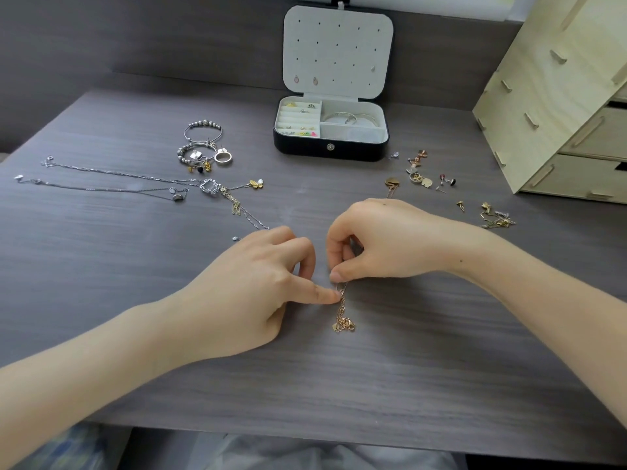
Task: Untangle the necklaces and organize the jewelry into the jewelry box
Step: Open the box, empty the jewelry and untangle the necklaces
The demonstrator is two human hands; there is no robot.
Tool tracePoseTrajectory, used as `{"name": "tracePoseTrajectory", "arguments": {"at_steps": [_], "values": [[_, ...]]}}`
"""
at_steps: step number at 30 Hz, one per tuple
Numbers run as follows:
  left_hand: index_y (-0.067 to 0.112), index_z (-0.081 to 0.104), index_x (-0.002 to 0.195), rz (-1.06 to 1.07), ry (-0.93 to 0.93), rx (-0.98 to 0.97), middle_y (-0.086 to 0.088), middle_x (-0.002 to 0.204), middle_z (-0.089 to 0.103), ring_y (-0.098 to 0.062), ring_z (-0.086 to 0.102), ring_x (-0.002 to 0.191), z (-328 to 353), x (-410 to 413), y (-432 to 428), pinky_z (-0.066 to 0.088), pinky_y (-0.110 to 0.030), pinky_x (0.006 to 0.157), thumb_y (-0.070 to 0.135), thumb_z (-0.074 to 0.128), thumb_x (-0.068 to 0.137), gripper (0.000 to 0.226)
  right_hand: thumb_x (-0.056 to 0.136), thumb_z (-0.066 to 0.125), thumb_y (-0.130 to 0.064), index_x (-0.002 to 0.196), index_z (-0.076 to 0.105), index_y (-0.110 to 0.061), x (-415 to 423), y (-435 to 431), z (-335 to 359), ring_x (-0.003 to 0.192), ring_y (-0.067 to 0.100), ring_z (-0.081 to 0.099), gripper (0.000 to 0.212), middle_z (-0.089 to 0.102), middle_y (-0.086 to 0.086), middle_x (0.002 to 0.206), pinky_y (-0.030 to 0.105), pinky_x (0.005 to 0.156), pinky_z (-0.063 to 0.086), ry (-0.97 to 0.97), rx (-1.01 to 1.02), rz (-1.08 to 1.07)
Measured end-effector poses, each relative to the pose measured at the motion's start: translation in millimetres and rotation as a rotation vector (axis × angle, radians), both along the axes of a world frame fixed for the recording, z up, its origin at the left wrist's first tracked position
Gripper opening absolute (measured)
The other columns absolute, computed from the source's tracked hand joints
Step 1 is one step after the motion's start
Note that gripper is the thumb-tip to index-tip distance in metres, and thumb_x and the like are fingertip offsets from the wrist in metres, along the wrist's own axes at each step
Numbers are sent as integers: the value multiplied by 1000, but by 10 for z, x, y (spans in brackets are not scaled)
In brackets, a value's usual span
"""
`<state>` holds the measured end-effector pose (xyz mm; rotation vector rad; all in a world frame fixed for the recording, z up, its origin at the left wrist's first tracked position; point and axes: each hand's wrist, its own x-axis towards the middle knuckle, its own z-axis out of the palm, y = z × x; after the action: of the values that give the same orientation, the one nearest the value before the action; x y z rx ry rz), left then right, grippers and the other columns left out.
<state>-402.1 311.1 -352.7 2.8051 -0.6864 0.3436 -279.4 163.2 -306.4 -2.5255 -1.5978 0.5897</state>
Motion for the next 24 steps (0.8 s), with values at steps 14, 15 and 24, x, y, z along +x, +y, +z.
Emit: {"name": "tracePoseTrajectory", "arguments": {"at_steps": [14,15,24], "values": [[33,72,102,39,-82,93,-1,89,59,-23,46,75,-8,-17,36,41,-34,59,9,33,69,57,84,65,-36,71,59,-29,0,-44,-153,61,-1,46,16,51,-16,61,17,57,33,8,156,-242],[32,72,103,41,-78,89,0,88,59,-24,49,73,-8,-22,44,41,-35,58,9,33,69,57,84,65,-36,71,59,-29,-1,-54,-161,61,-1,46,16,51,-16,61,19,57,34,10,163,-246],[24,73,88,147,-41,-73,7,79,59,-20,51,67,19,-36,46,44,-39,57,22,46,83,27,80,68,-33,73,60,-32,-86,-230,-173,71,-3,47,10,57,-15,69,12,61,31,59,342,-161]]}}
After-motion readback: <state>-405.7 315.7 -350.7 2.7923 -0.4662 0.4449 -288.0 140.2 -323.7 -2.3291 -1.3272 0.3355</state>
